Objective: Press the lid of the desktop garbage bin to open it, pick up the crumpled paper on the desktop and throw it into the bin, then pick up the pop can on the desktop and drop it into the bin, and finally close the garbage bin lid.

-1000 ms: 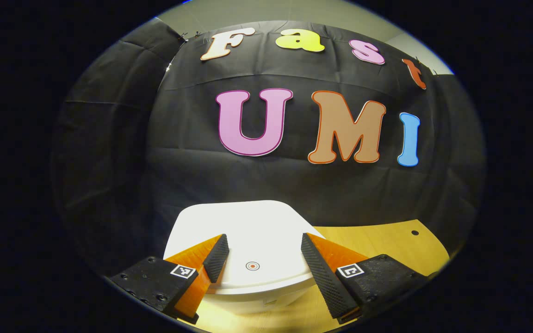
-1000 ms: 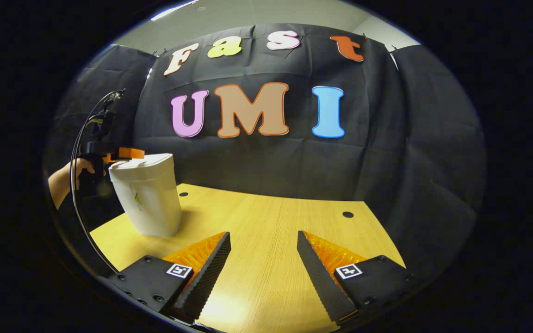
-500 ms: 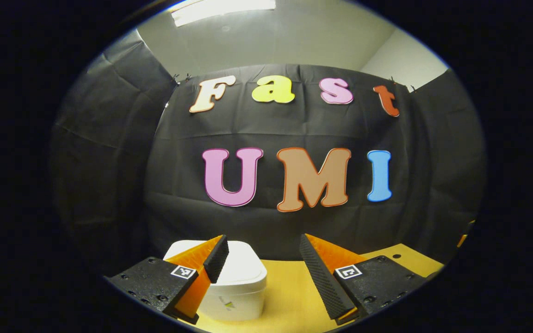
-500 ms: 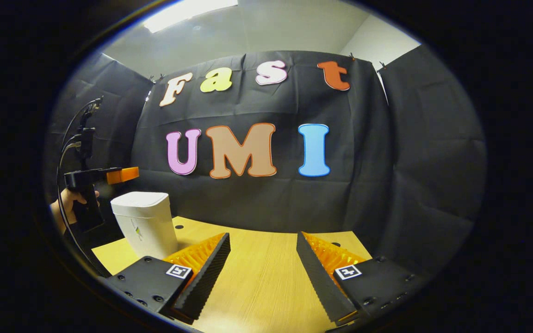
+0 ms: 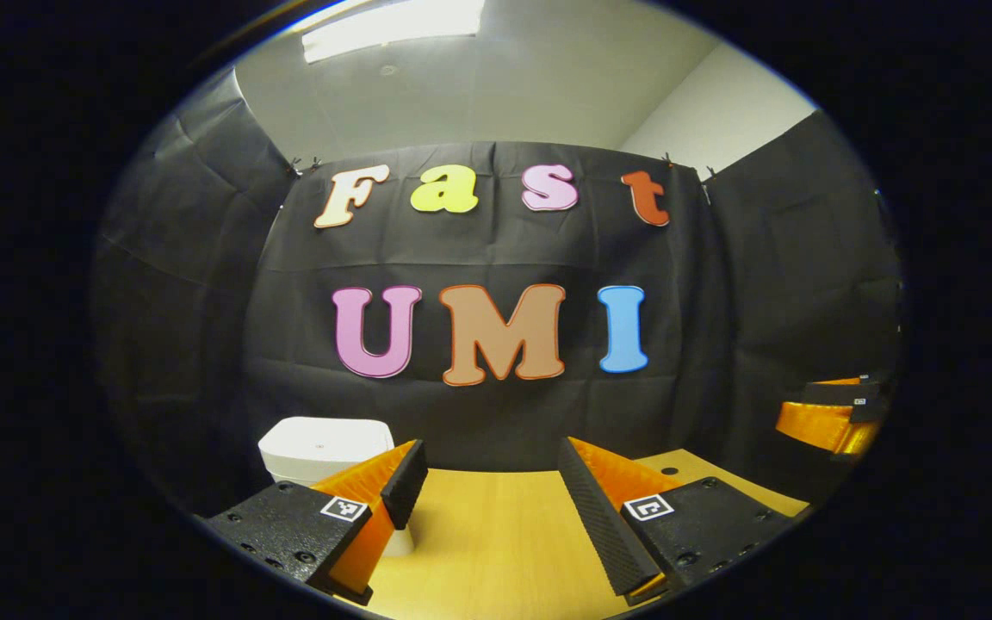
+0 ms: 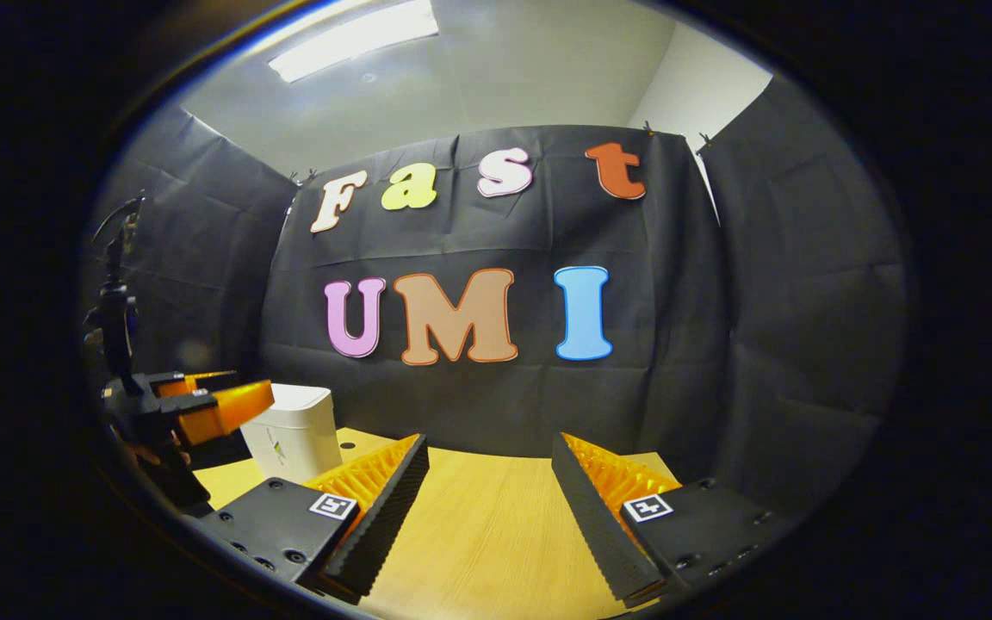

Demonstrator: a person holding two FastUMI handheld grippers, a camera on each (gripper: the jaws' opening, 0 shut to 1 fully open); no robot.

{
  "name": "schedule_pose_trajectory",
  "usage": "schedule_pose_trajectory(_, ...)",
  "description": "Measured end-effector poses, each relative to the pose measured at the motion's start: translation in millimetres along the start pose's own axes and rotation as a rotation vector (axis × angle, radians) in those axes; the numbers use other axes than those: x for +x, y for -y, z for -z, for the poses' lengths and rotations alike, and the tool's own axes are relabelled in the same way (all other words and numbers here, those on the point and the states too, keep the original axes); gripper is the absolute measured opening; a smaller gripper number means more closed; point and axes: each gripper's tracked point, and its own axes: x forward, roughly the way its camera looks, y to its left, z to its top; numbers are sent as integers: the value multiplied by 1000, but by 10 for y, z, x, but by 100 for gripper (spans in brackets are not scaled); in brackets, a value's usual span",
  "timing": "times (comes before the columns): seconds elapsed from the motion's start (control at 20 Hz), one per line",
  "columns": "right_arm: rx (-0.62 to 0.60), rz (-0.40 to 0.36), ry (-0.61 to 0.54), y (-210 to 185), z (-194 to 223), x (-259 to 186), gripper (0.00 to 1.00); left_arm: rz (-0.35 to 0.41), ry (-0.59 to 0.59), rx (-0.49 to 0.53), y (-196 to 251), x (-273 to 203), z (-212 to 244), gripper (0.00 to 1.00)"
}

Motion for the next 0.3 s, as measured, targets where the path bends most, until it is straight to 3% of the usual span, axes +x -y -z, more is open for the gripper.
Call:
schedule_pose_trajectory(0.2,45,45,43,-125,-86,-96,96,62,-9,-60,144,-42,-36,91)
schedule_pose_trajectory(0.25,45,41,58,-202,-118,-126,92,75,-11,-76,154,-39,-40,91)
schedule_pose_trajectory(0.3,37,40,62,-250,-130,-143,96,79,-14,-88,128,-29,-47,92)
